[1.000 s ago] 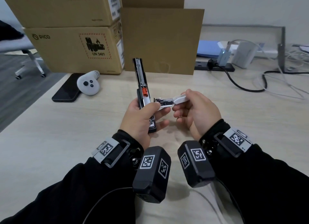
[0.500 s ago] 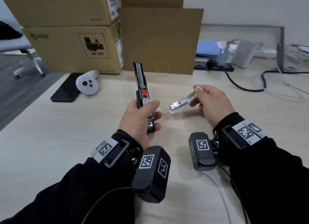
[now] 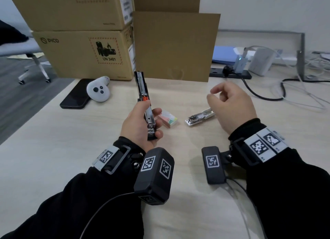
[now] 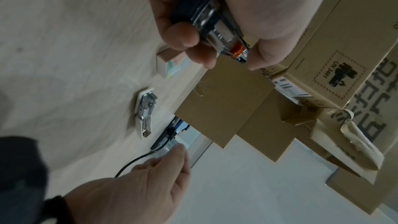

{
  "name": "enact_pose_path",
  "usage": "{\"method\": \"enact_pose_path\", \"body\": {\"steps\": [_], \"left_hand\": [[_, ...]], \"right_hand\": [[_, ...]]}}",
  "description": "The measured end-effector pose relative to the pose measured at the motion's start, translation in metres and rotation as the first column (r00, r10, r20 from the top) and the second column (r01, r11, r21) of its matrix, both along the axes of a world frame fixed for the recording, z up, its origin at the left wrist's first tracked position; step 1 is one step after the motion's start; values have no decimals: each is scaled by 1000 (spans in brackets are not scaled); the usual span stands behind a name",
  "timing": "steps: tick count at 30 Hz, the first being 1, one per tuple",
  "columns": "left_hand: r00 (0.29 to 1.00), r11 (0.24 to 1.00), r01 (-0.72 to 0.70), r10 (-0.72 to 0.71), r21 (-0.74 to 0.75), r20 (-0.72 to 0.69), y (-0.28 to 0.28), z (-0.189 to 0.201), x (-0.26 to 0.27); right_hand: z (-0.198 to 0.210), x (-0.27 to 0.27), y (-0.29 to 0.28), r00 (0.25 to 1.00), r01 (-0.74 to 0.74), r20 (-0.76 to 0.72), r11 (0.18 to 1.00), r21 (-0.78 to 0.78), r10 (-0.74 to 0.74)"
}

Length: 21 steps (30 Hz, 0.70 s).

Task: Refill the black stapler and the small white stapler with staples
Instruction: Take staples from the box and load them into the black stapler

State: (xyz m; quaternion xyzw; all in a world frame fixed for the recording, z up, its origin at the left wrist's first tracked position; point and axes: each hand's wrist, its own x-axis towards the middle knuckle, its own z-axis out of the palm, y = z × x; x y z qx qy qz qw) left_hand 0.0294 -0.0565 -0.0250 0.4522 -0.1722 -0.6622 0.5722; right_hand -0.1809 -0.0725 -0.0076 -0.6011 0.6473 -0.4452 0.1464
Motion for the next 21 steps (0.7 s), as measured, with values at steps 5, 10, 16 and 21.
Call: {"method": "enact_pose_path", "body": {"steps": [5, 10, 16, 21], "left_hand": [[1000, 1000, -7, 7, 23, 19, 0, 1, 10], [999, 1000, 9, -10, 28, 36, -2, 1, 16], [996, 1000, -9, 11, -19, 94, 2, 3, 10], [978, 998, 0, 14, -68, 207, 2, 1, 8]], "right_hand": [[0, 50, 5, 930, -172, -287, 963, 208, 228], [0, 76, -4, 763, -44, -586, 927, 373, 272], [-1, 79, -7, 743, 0, -616, 920, 392, 262], [3, 62, 13, 897, -104, -396, 965, 242, 196]]}}
